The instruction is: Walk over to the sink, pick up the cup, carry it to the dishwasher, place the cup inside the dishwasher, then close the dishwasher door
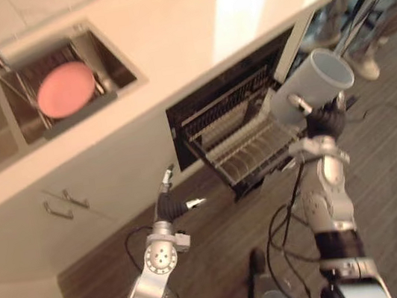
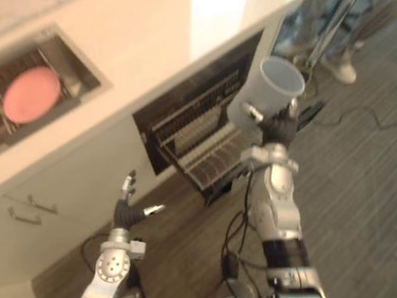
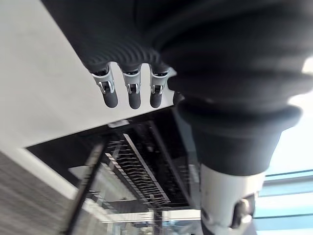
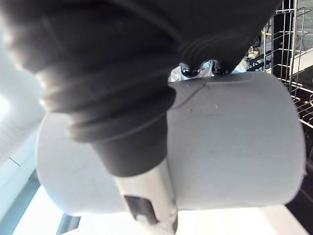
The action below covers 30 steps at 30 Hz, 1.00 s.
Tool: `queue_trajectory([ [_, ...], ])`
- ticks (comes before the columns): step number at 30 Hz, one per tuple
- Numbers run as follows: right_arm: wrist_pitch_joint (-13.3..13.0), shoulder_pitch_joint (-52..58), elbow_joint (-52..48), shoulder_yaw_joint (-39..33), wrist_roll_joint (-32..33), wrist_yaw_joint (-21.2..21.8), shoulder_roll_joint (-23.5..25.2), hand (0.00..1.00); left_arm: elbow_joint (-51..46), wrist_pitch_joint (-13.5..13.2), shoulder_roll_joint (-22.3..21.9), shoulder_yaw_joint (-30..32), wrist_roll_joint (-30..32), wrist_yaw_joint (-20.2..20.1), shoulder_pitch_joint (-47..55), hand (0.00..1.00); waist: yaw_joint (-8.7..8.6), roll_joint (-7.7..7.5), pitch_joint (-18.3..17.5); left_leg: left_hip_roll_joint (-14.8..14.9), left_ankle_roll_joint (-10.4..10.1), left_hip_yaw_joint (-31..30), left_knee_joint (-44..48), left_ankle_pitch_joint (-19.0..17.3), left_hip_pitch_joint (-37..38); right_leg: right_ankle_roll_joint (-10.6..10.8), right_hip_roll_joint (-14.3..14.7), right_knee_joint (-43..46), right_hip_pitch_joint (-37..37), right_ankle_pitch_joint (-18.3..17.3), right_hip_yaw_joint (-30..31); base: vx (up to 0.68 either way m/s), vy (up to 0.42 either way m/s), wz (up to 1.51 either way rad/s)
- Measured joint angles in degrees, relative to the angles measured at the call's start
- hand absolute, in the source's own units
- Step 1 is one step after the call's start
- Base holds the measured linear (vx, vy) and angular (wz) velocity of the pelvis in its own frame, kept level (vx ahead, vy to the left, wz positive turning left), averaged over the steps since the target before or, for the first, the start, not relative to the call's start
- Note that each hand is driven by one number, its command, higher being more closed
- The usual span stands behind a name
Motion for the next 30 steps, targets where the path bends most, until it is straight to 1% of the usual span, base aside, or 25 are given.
queue_trajectory([
  [1, 0.2, -4.7, 3.9, 0.0, -0.5, -0.1, -2.9, 1.00, 2.7, 0.0, 0.7, 0.3, -0.9, 0.3, -1.3, 0.00, 0.22, 0.34, 1.9, -0.1, 0.3, -0.7, 0.0, 0.5, -2.1, 0.0, -0.1, 0.4, -1.9, 0.5, -0.3, -0.12, 0.002, 0.23],
  [2, 0.9, -9.6, 8.4, 0.0, -1.1, -0.2, -6.3, 1.00, 6.1, 0.1, 1.2, 0.8, -1.3, 0.5, -2.7, 0.00, 0.44, 0.80, 4.4, -0.2, 0.7, -1.4, 0.0, 1.2, -3.7, 0.0, -0.2, 0.3, -3.0, 1.2, -1.1, -0.11, 0.006, 0.24],
  [3, 1.5, -11.8, 10.4, 0.1, -1.5, -0.1, -7.8, 1.00, 7.7, 0.2, 1.4, 1.1, -1.4, 0.5, -3.4, 0.00, 0.77, 0.87, 5.5, -0.3, 0.7, -1.6, 0.0, 1.5, -4.4, -0.2, -0.2, 0.4, -3.6, 1.4, -1.2, -0.10, 0.020, 0.21],
  [4, 3.1, -17.0, 16.1, 0.7, -1.8, -0.1, -11.0, 1.00, 11.8, 0.6, 1.6, 2.3, -2.8, 0.8, -4.4, 0.00, 1.51, 0.95, 7.1, -0.6, 1.2, -1.9, 0.0, 1.9, -6.0, 0.0, -0.4, 0.4, -5.0, 2.2, -1.3, -0.06, 0.026, 0.10],
  [5, 3.7, -18.7, 18.4, 1.1, -1.8, 0.0, -12.0, 1.00, 13.5, 0.7, 1.5, 2.9, -3.2, 1.2, -4.5, 0.00, 1.90, 0.98, 7.2, -0.7, 1.2, -2.0, 0.0, 2.0, -6.9, 0.0, -0.6, 0.4, -5.8, 2.3, -1.3, -0.02, 0.039, 0.10],
  [6, 4.7, -21.8, 23.3, 2.0, -1.8, 0.2, -14.2, 1.00, 16.8, 0.6, 1.6, 3.8, -3.7, 2.1, -4.5, 0.00, 2.80, 1.05, 7.3, -1.1, 1.2, -2.1, 0.1, 2.2, -8.0, 0.1, -0.9, 0.4, -6.9, 2.4, -1.4, 0.03, 0.033, 0.08],
  [7, 5.2, -23.2, 25.8, 2.7, -1.8, 0.3, -15.3, 1.00, 18.2, 0.6, 1.6, 4.5, -4.1, 2.5, -4.4, 0.00, 3.29, 1.14, 7.3, -1.3, 1.4, -2.1, 0.1, 2.3, -8.4, 0.2, -1.1, 0.4, -7.3, 2.5, -1.4, 0.06, 0.043, 0.14],
  [8, 6.4, -26.0, 30.8, 3.8, -1.6, 0.8, -17.5, 1.00, 20.6, 0.6, 1.6, 5.6, -5.4, 3.1, -4.4, 0.00, 4.10, 1.58, 7.6, -1.7, 1.9, -2.6, 0.1, 2.7, -9.3, 0.3, -1.4, 0.5, -7.8, 2.7, -1.4, 0.05, 0.043, 0.19],
  [9, 8.0, -28.9, 35.5, 4.9, -1.2, 2.4, -19.6, 1.00, 22.1, 0.5, 1.6, 6.5, -6.4, 3.4, -4.4, 0.00, 4.95, 2.08, 8.0, -2.0, 2.1, -2.7, 0.1, 2.9, -9.9, 0.3, -1.8, 0.5, -8.1, 2.7, -1.8, 0.05, 0.043, 0.19],
  [10, 8.8, -30.2, 37.9, 5.8, -1.0, 3.2, -20.7, 1.00, 22.9, 0.3, 1.6, 6.9, -6.4, 3.6, -4.4, 0.00, 5.56, 2.36, 8.1, -2.2, 2.1, -2.7, 0.1, 2.9, -10.1, 0.3, -2.0, 0.6, -8.4, 2.6, -1.8, 0.03, 0.038, 0.13],
  [12, 11.8, -34.5, 44.2, 9.5, -0.7, 6.9, -23.5, 1.00, 24.9, -0.7, 1.9, 8.1, -7.4, 4.1, -4.5, 0.00, 7.04, 3.25, 8.6, -2.8, 2.3, -2.9, 0.1, 2.9, -11.4, 0.7, -2.6, 1.5, -10.1, 2.4, -1.9, 0.02, 0.030, 0.10],
  [13, 12.4, -35.0, 45.2, 10.3, -0.7, 7.8, -24.0, 1.00, 25.6, -0.8, 1.8, 8.4, -7.7, 4.1, -4.7, 0.00, 7.16, 3.53, 8.9, -2.9, 2.3, -3.3, 0.1, 3.0, -11.7, 0.8, -2.8, 1.7, -10.1, 2.2, -2.2, 0.02, 0.030, 0.20],
  [14, 13.9, -36.0, 47.3, 12.0, -0.8, 9.6, -24.7, 1.00, 26.4, -0.8, 1.8, 8.5, -8.3, 4.1, -4.9, 0.00, 7.27, 4.12, 9.4, -3.2, 2.4, -4.0, 0.1, 3.1, -12.0, 1.0, -3.1, 2.2, -10.2, 1.9, -2.7, 0.00, 0.025, 0.21],
  [15, 15.4, -36.5, 49.3, 12.6, -0.9, 11.4, -24.8, 1.00, 27.3, -1.1, 1.8, 8.7, -8.6, 4.1, -4.9, 0.00, 7.64, 4.35, 9.9, -3.3, 2.5, -4.2, 0.1, 3.1, -12.1, 1.1, -3.3, 2.7, -10.3, 1.5, -2.8, -0.01, 0.022, 0.15],
  [16, 16.0, -36.7, 50.3, 13.1, -1.2, 12.1, -24.9, 1.00, 27.9, -1.2, 1.8, 8.7, -8.7, 4.1, -5.0, 0.00, 8.03, 4.36, 9.9, -3.3, 2.5, -4.1, 0.1, 3.1, -12.3, 1.0, -3.4, 3.1, -10.8, 1.4, -2.7, -0.01, 0.014, 0.04],
  [17, 17.6, -37.1, 51.8, 13.9, -2.0, 13.7, -24.9, 1.00, 28.5, -1.2, 1.7, 8.9, -9.0, 4.0, -5.0, 0.00, 8.53, 4.38, 9.9, -3.4, 2.6, -4.2, 0.1, 3.1, -12.9, 1.0, -3.8, 4.2, -11.9, 1.0, -2.7, 0.00, 0.000, 0.00],
  [18, 18.7, -37.9, 53.7, 14.5, -2.1, 14.9, -25.0, 1.00, 28.7, -1.2, 1.7, 9.1, -9.7, 4.0, -5.3, 0.00, 8.71, 4.72, 10.4, -3.6, 2.8, -4.3, 0.1, 3.3, -13.3, 0.9, -4.0, 4.8, -12.4, 0.8, -2.7, -0.01, 0.016, 0.04],
  [19, 19.2, -38.3, 54.7, 14.6, -2.7, 15.5, -25.0, 1.00, 29.1, -1.2, 1.7, 9.2, -9.8, 4.0, -5.6, 0.00, 8.88, 4.87, 10.5, -3.6, 2.8, -4.3, 0.1, 3.3, -13.5, 0.9, -4.1, 5.1, -12.8, 0.7, -2.7, -0.03, 0.020, 0.07],
  [21, 20.3, -39.3, 57.3, 14.6, -6.2, 17.6, -25.0, 1.00, 30.0, -1.2, 1.2, 9.6, -10.1, 3.6, -6.1, 0.00, 9.24, 5.41, 10.8, -4.1, 2.9, -4.4, 0.1, 3.3, -14.1, 1.1, -4.9, 6.2, -13.9, 0.3, -2.7, -0.03, 0.033, 0.07],
  [22, 20.6, -39.6, 58.8, 14.7, -8.0, 18.3, -25.6, 1.00, 30.2, -1.1, 0.8, 9.6, -10.7, 3.3, -6.2, 0.00, 9.37, 6.19, 11.1, -4.5, 2.9, -4.6, 0.1, 3.3, -14.1, 1.2, -5.2, 6.6, -13.8, 0.2, -2.8, -0.03, 0.040, 0.09],
  [23, 21.5, -40.0, 60.2, 14.7, -9.4, 19.1, -26.4, 1.00, 30.3, -0.9, 0.5, 9.6, -11.2, 2.9, -6.2, 0.00, 9.77, 6.70, 11.4, -4.7, 2.9, -4.8, 0.1, 3.3, -14.1, 1.4, -5.6, 6.9, -14.0, 0.1, -2.8, -0.03, 0.030, 0.09],
  [25, 22.3, -40.6, 61.9, 14.9, -11.3, 20.2, -27.3, 1.00, 30.8, -0.5, 0.2, 9.6, -12.0, 2.6, -6.2, 0.00, 10.20, 7.21, 11.6, -5.0, 3.0, -4.9, 0.1, 3.3, -14.3, 1.4, -6.1, 7.8, -14.4, -0.3, -2.8, -0.03, 0.017, 0.05],
  [26, 22.4, -40.6, 61.9, 14.9, -12.1, 20.5, -27.3, 0.00, 30.9, -0.3, 0.2, 9.6, -12.0, 2.4, -6.1, 0.00, 10.22, 7.22, 11.6, -5.1, 3.0, -4.9, 0.1, 3.3, -14.4, 1.3, -6.1, 8.0, -14.7, -0.5, -2.8, -0.02, 0.008, 0.06],
  [28, 22.5, -40.7, 61.9, 15.0, -13.7, 21.8, -27.3, 0.00, 32.0, 0.0, 0.0, 9.5, -12.1, 1.7, -6.2, 0.00, 10.24, 7.31, 11.6, -5.2, 3.1, -5.2, 0.1, 3.5, -15.1, 1.4, -6.4, 8.5, -15.5, -0.7, -2.8, -0.01, 0.000, 0.05],
  [30, 22.5, -40.7, 62.3, 15.5, -13.8, 21.8, -27.8, 0.00, 32.1, 0.4, -0.5, 9.4, -12.6, 1.2, -6.1, 0.00, 10.17, 7.89, 11.8, -5.7, 3.2, -5.4, 0.1, 3.5, -15.1, 1.5, -7.0, 9.2, -15.6, -1.1, -2.9, 0.00, 0.010, 0.08],
])
